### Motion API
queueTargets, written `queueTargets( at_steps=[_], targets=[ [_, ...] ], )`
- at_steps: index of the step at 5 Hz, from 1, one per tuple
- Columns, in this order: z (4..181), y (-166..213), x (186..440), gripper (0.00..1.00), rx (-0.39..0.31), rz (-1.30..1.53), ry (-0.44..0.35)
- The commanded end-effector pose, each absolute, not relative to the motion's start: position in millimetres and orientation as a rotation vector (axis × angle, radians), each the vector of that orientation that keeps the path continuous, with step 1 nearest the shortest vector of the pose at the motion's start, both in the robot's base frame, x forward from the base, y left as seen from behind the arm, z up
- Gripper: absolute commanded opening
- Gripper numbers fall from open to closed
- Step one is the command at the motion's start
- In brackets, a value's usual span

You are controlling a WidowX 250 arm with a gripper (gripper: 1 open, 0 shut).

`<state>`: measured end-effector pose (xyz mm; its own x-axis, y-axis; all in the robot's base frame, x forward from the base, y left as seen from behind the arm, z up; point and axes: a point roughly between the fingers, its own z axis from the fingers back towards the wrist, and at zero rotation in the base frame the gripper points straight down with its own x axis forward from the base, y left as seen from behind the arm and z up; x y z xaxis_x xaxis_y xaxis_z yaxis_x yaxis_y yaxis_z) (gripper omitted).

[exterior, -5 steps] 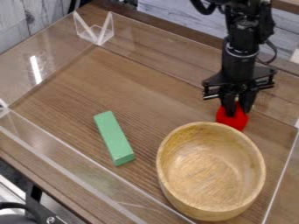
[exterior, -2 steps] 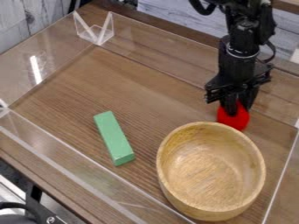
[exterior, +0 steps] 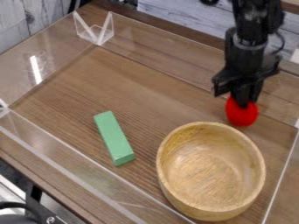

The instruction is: Move the red object to the left side of the table

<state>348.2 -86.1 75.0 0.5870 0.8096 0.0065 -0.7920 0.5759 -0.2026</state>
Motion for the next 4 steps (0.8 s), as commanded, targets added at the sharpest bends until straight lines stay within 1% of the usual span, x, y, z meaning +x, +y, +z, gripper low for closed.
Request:
queueTargets(
  at_steps=[1,2,3,4],
  targets=[
    [128.3,-65,354,0.00,-0.282,0.935,-0.194],
    [159.2,-38,354,0.00,-0.323,0.982,-0.236],
    [178.4,0,347,0.00,-0.326,1.072,-0.286],
    [184.8,25,342,0.00,-0.321,1.084,-0.330]
  ],
)
